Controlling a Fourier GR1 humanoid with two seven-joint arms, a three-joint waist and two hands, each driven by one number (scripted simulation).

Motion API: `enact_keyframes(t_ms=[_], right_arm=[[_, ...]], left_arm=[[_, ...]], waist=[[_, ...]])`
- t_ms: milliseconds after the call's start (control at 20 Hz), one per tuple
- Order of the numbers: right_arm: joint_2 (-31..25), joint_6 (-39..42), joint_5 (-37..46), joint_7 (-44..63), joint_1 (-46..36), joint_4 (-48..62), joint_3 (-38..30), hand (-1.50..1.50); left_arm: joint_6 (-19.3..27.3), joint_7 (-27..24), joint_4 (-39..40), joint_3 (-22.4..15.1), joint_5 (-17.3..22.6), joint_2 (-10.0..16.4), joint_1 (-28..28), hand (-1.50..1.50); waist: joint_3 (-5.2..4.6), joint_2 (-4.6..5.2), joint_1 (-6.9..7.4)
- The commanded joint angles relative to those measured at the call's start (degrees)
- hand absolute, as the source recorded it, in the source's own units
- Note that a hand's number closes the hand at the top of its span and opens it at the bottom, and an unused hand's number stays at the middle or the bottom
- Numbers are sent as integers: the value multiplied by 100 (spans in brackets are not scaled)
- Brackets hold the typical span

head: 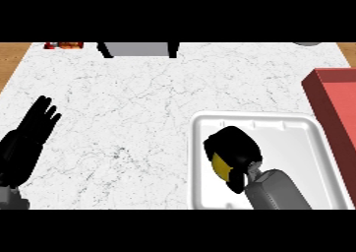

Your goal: Pick the lemon from the tray and place it in the cardboard box

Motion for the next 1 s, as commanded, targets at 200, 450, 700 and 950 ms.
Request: enact_keyframes(t_ms=[200, 450, 700, 950], right_arm=[[297, -538, -197, 2683, -498, 819, -2923, 150], [215, -1070, 186, 3685, -1815, 1645, -3355, 150], [39, -1525, 409, 3667, -2226, 1577, -3092, 150], [-48, -1150, 798, 4318, -2922, 584, -2795, 150]], left_arm=[[5, -82, -6, 66, 3, 16, 23, 0], [-62, 26, 283, 87, 60, 129, -386, 0], [-52, -5, 370, 101, 36, 81, -333, 0], [-36, -226, 510, 153, -85, 107, -338, 0]], waist=[[1, 77, -63], [-1, 50, 106], [-2, -3, 42], [-9, -16, 2]])
